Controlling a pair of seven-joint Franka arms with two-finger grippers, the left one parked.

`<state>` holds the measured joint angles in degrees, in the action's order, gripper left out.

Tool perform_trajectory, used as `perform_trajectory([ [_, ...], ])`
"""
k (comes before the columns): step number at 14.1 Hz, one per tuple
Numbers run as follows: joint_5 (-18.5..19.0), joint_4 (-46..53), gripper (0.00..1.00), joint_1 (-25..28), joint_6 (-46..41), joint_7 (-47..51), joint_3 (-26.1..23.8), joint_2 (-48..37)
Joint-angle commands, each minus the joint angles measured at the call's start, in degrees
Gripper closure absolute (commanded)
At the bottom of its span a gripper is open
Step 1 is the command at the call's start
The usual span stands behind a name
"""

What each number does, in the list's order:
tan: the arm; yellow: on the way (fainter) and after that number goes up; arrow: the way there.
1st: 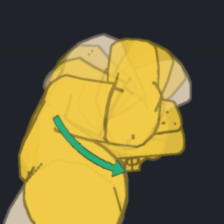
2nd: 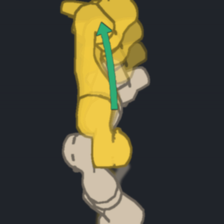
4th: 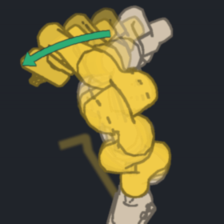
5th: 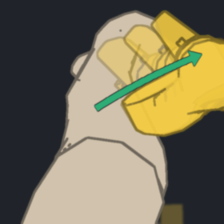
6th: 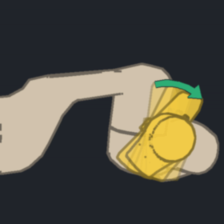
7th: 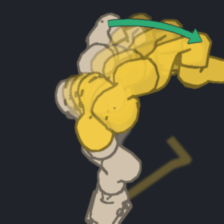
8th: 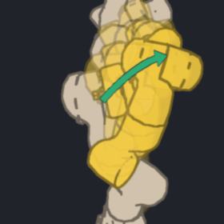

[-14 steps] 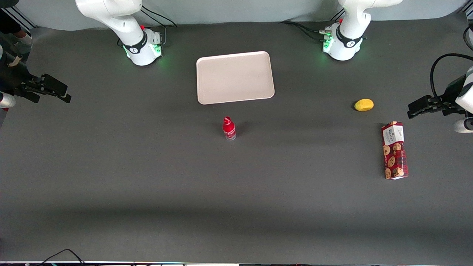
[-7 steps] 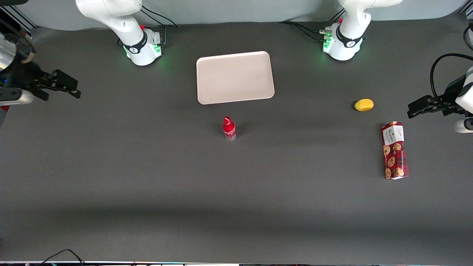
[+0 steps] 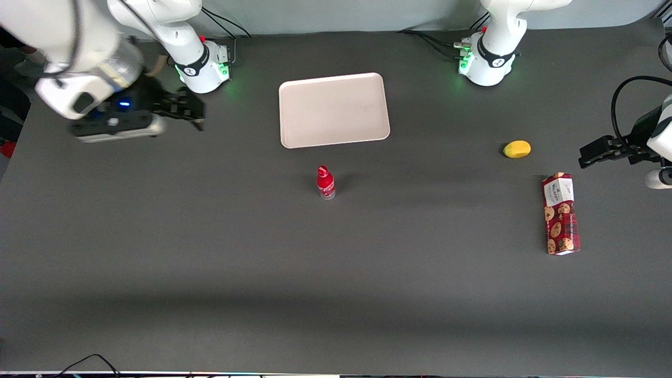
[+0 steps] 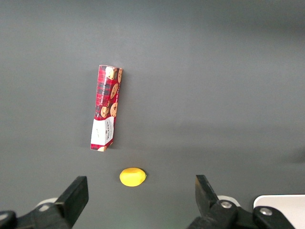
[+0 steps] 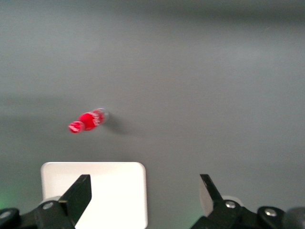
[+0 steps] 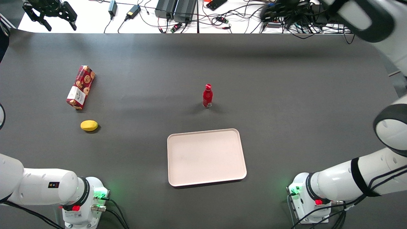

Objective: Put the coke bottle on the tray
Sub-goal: 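Lower the open right gripper over the red Coca-Cola bottle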

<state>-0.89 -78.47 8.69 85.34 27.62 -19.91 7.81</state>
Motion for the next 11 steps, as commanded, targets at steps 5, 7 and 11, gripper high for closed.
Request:
perform_trajectory([
  [5, 12.3, 6.7, 0.0, 3.3, 14.3, 26.8, -12.2, 18.4],
  [7, 16.0, 6.7, 0.0, 3.5, 18.5, 32.1, -15.3, 25.2],
  [11, 22.2, 5.3, 0.0, 6.5, 21.1, 40.1, -16.3, 32.4],
])
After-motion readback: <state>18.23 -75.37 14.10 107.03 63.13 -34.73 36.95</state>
